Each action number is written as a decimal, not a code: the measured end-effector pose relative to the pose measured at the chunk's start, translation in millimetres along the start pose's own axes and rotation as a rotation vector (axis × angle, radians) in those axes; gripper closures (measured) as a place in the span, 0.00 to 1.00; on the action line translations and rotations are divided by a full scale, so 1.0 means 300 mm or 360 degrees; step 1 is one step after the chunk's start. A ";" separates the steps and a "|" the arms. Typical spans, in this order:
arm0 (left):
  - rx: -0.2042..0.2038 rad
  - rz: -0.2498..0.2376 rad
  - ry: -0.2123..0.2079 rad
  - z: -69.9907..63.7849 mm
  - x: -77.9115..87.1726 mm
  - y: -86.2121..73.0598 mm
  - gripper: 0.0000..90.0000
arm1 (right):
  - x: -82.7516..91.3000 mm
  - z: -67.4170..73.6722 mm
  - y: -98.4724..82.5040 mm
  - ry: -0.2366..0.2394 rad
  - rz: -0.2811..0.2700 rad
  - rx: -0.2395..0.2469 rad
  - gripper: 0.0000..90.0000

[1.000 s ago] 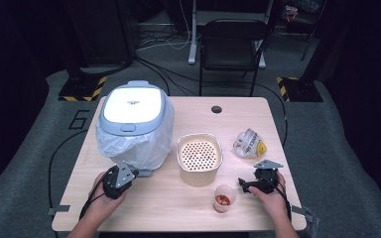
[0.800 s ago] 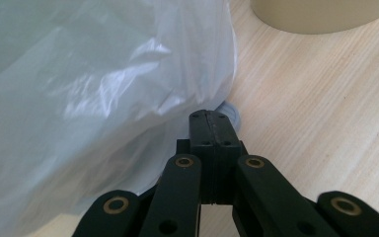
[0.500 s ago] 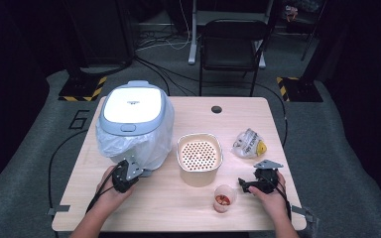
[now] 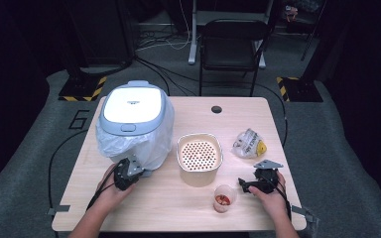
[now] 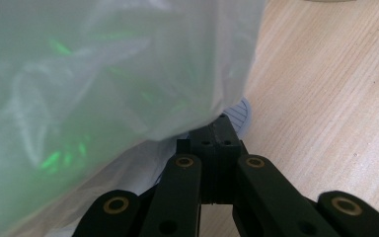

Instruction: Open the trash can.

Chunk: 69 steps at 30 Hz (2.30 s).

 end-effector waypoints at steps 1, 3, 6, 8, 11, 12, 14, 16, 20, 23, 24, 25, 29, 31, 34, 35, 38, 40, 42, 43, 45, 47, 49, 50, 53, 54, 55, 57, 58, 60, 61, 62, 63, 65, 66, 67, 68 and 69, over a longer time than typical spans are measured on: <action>0.0001 0.0008 -0.0009 0.002 0.001 -0.001 1.00 | 0.000 0.000 0.000 0.0000 0.0000 0.0000 0.00; 0.0081 -0.0015 -0.0005 -0.007 -0.005 -0.003 1.00 | 0.000 0.000 0.000 0.0000 0.0000 0.0000 0.00; -0.0003 0.0008 0.0024 -0.006 -0.008 -0.005 1.00 | 0.000 0.000 0.000 0.0000 -0.0001 0.0000 0.00; 0.0024 0.0003 0.0017 -0.010 -0.009 -0.008 1.00 | 0.000 0.000 0.000 0.0000 0.0000 0.0000 0.00; 0.0018 -0.0013 0.0039 -0.011 -0.014 -0.010 1.00 | 0.000 0.000 0.000 0.0000 -0.0001 0.0000 0.00; 0.0021 -0.0004 0.0041 -0.014 -0.016 -0.011 1.00 | 0.000 0.000 0.000 0.0000 0.0000 0.0000 0.00; -0.0011 0.0004 0.0052 -0.012 -0.018 -0.011 1.00 | 0.000 0.000 0.000 0.0000 0.0000 0.0000 0.00; 0.0018 0.0000 0.0044 -0.016 -0.022 -0.014 1.00 | 0.000 0.000 0.000 0.0000 0.0000 0.0000 0.00; 0.0052 -0.0001 0.0014 -0.016 -0.033 -0.026 1.00 | 0.000 0.000 0.000 0.0000 0.0000 0.0000 0.00; 0.0067 -0.0007 0.0024 -0.016 -0.041 -0.028 1.00 | 0.000 0.000 0.000 0.0000 0.0000 -0.0001 0.00; 0.0067 -0.0007 0.0024 -0.016 -0.041 -0.028 1.00 | 0.000 0.000 0.000 0.0000 0.0000 -0.0001 0.00; 0.0057 0.0002 0.0017 -0.015 -0.040 -0.031 1.00 | 0.000 0.000 0.000 0.0000 -0.0001 -0.0001 0.00; 0.0068 0.0000 0.0015 -0.016 -0.040 -0.030 1.00 | 0.000 0.000 0.000 0.0000 -0.0001 0.0000 0.00; 0.0075 -0.0003 0.0012 -0.015 -0.039 -0.030 1.00 | 0.000 0.000 0.000 0.0000 0.0000 0.0000 0.00; 0.0087 -0.0014 0.0020 -0.014 -0.040 -0.030 1.00 | 0.000 0.001 0.000 0.0012 -0.0001 0.0005 0.00; 0.0081 -0.0014 0.0026 -0.014 -0.040 -0.030 1.00 | 0.000 0.002 0.000 0.0032 -0.0006 0.0020 0.00; 0.0093 -0.0016 0.0025 -0.014 -0.041 -0.030 1.00 | 0.002 0.001 -0.001 0.0042 0.0000 0.0039 0.00; 0.0096 -0.0008 0.0023 -0.014 -0.040 -0.030 1.00 | 0.001 0.001 -0.001 0.0041 -0.0001 0.0040 0.00; 0.0097 -0.0015 0.0021 -0.014 -0.041 -0.030 1.00 | 0.001 0.001 -0.001 0.0044 -0.0002 0.0041 0.00; 0.0100 -0.0013 0.0020 -0.014 -0.040 -0.030 1.00 | 0.002 0.002 -0.001 0.0046 0.0001 0.0038 0.00; 0.0098 -0.0013 0.0024 -0.013 -0.040 -0.029 1.00 | 0.002 0.002 -0.001 0.0047 0.0001 0.0033 0.00; 0.0099 -0.0005 0.0027 -0.015 -0.040 -0.030 1.00 | 0.002 -0.002 0.002 0.0044 -0.0014 0.0032 0.05; 0.0094 0.0002 0.0019 -0.016 -0.039 -0.029 1.00 | 0.012 -0.007 0.011 0.0045 -0.0025 0.0023 0.17; 0.0091 0.0002 0.0020 -0.016 -0.039 -0.029 1.00 | 0.012 -0.009 0.012 0.0047 -0.0021 0.0026 0.18; 0.0100 -0.0001 0.0020 -0.016 -0.040 -0.029 1.00 | 0.019 -0.008 0.011 0.0053 0.0017 0.0038 0.22; 0.0100 -0.0001 0.0020 -0.016 -0.040 -0.029 1.00 | 0.019 -0.008 0.011 0.0053 0.0017 0.0038 0.22; 0.0103 -0.0003 0.0022 -0.016 -0.040 -0.029 1.00 | 0.023 -0.009 0.012 0.0055 0.0026 0.0041 0.24; 0.0108 -0.0011 0.0030 -0.015 -0.041 -0.028 1.00 | 0.037 -0.012 0.017 0.0062 0.0030 0.0028 0.26; 0.0108 -0.0011 0.0030 -0.015 -0.041 -0.028 1.00 | 0.037 -0.012 0.017 0.0062 0.0030 0.0028 0.26; 0.0109 -0.0012 0.0029 -0.015 -0.041 -0.028 1.00 | 0.049 -0.020 0.022 0.0060 0.0019 0.0036 0.27; 0.0110 -0.0012 0.0030 -0.016 -0.042 -0.028 1.00 | 0.053 -0.025 0.024 0.0059 0.0021 0.0039 0.27; 0.0110 -0.0012 0.0030 -0.016 -0.042 -0.028 1.00 | 0.053 -0.025 0.024 0.0059 0.0021 0.0039 0.27; 0.0109 -0.0012 0.0033 -0.016 -0.042 -0.028 1.00 | 0.063 -0.029 0.029 0.0061 0.0014 0.0028 0.27; 0.0109 -0.0010 0.0033 -0.016 -0.042 -0.028 1.00 | 0.066 -0.033 0.033 0.0060 0.0000 0.0036 0.27; 0.0110 -0.0010 0.0033 -0.016 -0.042 -0.028 1.00 | 0.072 -0.035 0.035 0.0055 0.0006 0.0032 0.27; 0.0111 -0.0009 0.0031 -0.016 -0.042 -0.027 1.00 | 0.074 -0.035 0.039 0.0054 0.0001 0.0028 0.27; 0.0116 -0.0007 0.0036 -0.017 -0.041 -0.028 1.00 | 0.078 -0.037 0.043 0.0048 0.0005 0.0033 0.27; 0.0116 0.0001 0.0023 -0.018 -0.040 -0.028 1.00 | 0.088 -0.045 0.057 0.0022 0.0002 0.0056 0.26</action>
Point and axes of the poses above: each handheld gripper's, and its own axes: x roughly backward along the jaws, y roughly out of its top, z roughly to its left, the point moved 7 cm from there along -x, roughly forward along the jaws, and after that the axes turned 5 degrees about -y, right-handed, at the moved point
